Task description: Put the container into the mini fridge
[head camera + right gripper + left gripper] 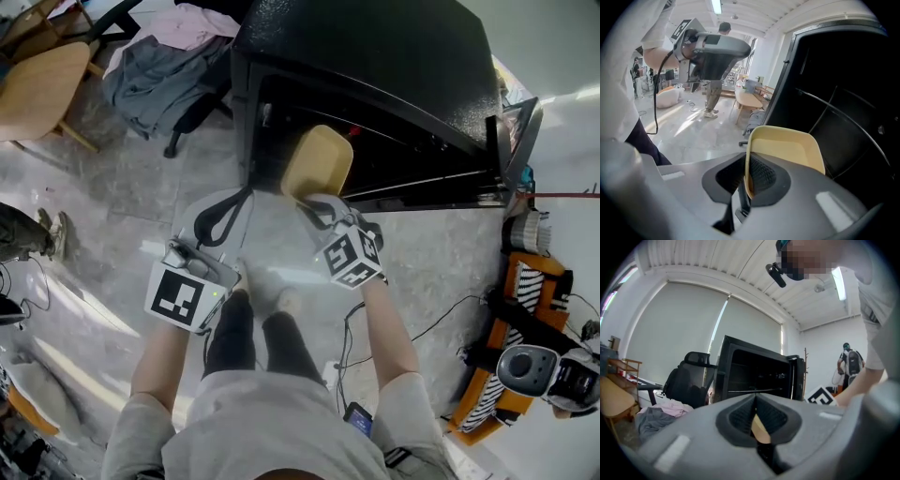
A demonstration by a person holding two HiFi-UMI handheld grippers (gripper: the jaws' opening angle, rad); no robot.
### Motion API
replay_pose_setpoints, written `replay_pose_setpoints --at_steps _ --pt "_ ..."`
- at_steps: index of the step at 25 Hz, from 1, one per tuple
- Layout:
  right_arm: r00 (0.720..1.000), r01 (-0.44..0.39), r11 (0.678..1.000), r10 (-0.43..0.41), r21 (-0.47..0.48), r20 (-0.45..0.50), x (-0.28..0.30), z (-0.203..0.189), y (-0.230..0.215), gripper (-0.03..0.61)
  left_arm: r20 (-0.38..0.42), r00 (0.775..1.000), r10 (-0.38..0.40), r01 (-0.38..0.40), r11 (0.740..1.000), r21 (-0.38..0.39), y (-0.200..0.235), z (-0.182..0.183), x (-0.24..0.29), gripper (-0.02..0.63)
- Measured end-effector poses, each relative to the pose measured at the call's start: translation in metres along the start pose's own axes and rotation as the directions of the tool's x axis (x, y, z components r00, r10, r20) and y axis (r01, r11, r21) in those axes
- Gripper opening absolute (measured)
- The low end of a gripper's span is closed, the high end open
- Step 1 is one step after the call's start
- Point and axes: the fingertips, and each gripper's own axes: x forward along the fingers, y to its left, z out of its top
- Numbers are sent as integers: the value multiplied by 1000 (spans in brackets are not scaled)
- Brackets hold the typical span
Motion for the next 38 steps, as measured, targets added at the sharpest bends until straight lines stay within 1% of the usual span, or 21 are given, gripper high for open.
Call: replay_pose_setpoints --at_steps 9,12,17,20,24,30,38 --pt "993 -72 992 61 -104 -106 30 -35 -16 18 8 999 42 -42 999 -12 4 -13 -1 2" --pt "988 -95 987 78 -130 -133 38 -41 -20 18 -2 998 56 -56 998 -26 4 -16 -1 2" --pt "980 -129 974 96 -188 -174 46 -48 -27 18 0 997 74 -74 997 -23 4 -18 0 2" --pt "978 -130 972 93 -198 -185 50 -49 -34 18 -6 997 80 -80 997 -17 5 -19 1 2" --pt "976 -123 972 82 -202 -200 54 -54 -45 18 -14 996 90 -90 995 -40 6 -18 3 2" --pt "969 -121 968 67 -221 -239 61 -64 -58 18 -15 995 96 -96 995 -36 9 -19 6 2" --pt "968 -113 967 54 -230 -247 66 -63 -78 23 -17 994 111 -111 993 -36 16 -18 9 2"
